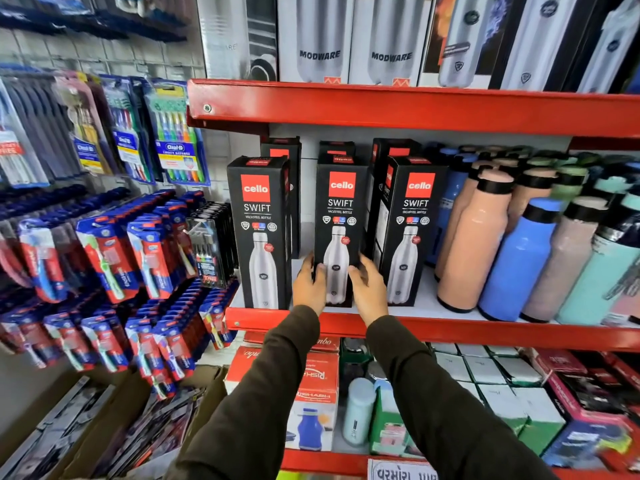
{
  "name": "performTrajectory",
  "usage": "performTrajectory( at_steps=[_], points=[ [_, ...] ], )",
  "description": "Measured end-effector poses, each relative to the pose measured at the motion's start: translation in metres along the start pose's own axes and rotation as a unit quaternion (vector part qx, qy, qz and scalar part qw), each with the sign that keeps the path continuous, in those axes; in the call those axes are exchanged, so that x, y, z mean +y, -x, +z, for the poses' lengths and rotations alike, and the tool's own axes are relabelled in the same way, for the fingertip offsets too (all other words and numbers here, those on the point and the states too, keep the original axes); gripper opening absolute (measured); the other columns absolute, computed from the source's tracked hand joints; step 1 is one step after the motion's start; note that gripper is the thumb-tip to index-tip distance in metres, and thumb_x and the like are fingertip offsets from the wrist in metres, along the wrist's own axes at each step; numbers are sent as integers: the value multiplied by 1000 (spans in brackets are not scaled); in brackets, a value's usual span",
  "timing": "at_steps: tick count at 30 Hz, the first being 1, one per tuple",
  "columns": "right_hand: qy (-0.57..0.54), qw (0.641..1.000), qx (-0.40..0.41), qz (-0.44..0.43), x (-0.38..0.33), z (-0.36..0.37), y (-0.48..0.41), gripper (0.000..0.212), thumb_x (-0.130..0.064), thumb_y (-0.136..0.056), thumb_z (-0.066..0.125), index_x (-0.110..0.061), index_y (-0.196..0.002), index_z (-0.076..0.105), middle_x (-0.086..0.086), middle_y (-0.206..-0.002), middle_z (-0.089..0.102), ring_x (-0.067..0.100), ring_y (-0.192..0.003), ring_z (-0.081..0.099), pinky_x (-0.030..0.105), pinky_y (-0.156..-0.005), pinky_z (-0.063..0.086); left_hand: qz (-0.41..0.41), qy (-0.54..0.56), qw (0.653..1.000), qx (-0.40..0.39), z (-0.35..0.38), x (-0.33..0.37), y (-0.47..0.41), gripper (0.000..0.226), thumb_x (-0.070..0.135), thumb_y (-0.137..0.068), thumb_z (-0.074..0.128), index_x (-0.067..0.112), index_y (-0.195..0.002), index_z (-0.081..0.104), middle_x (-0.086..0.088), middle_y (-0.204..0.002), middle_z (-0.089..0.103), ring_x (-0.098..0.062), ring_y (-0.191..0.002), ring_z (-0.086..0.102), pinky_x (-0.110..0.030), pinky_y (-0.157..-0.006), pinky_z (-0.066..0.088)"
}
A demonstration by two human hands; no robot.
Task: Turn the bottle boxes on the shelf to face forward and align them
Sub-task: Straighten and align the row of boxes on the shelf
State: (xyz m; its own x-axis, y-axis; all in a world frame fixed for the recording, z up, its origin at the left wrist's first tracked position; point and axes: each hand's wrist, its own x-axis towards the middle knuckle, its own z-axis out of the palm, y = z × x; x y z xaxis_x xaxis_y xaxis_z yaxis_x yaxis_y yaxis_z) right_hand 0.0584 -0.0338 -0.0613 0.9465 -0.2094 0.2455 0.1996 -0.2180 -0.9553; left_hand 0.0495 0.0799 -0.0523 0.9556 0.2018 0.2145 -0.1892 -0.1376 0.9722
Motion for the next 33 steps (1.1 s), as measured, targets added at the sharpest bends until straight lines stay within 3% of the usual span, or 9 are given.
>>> performTrajectory(
  at_steps=[4,8,12,21,24,26,29,30,33],
  points=[
    [-8,1000,3,-19,0,-4,9,46,-17,-98,54,-9,-142,45,11,-144,52,20,-131,51,28,-109,38,15,-3,1000,10,-3,-1,11,45,22,-101,45,15,-145,40,-7,-147,49,-21,-136,44,-12,-98,27],
    [-16,999,4,-32,1,-7,23,43,-18,-97,55,-12,-139,48,9,-138,57,7,-117,52,23,-103,39,26,-23,999,13,-9,-5,24,47,29,-101,45,20,-146,38,-5,-146,50,-20,-134,46,-19,-101,29],
    [-14,999,10,-39,-2,-7,35,44,-19,-98,54,-12,-141,47,3,-135,56,5,-118,49,20,-102,37,39,-29,999,16,-14,-6,34,47,30,-100,45,22,-146,39,-4,-146,51,-20,-135,46,-21,-103,29],
    [-10,999,31,-34,-6,-4,47,42,-20,-100,49,-13,-141,47,8,-141,55,20,-129,53,34,-112,40,40,-49,998,0,-15,-5,37,46,23,-102,41,16,-147,34,-6,-147,48,-21,-136,44,-16,-101,28],
    [-29,998,49,-34,-5,-7,47,38,-21,-99,50,-16,-138,49,8,-141,52,21,-126,54,31,-108,42,29,-3,997,65,-8,-9,39,46,26,-98,48,18,-143,38,-4,-144,49,-22,-136,45,-32,-114,33],
    [-31,995,80,-48,-2,-11,47,35,-20,-99,51,-18,-134,51,8,-140,47,21,-120,55,30,-104,44,54,6,989,136,-2,-11,46,42,28,-95,52,22,-135,42,0,-137,51,-17,-131,46,-41,-114,37],
    [-23,987,141,-76,3,-27,45,34,-18,-97,53,-20,-131,53,9,-135,43,19,-116,49,9,-97,40,141,-30,972,188,14,-8,61,34,24,-93,51,23,-126,46,2,-124,52,-13,-118,47,-40,-106,41],
    [-25,983,165,-83,4,-34,42,35,-16,-97,53,-19,-131,52,10,-135,42,19,-118,47,10,-99,39,168,-39,967,187,22,-5,65,34,21,-92,50,22,-126,46,2,-122,52,-13,-115,47,-39,-104,41],
    [-37,972,215,-84,6,-56,35,39,-16,-98,48,-19,-137,46,12,-142,40,26,-132,41,31,-108,33,234,-42,961,141,47,5,74,38,14,-93,49,20,-130,46,6,-121,50,-14,-113,49,-31,-103,39]
  ],
)
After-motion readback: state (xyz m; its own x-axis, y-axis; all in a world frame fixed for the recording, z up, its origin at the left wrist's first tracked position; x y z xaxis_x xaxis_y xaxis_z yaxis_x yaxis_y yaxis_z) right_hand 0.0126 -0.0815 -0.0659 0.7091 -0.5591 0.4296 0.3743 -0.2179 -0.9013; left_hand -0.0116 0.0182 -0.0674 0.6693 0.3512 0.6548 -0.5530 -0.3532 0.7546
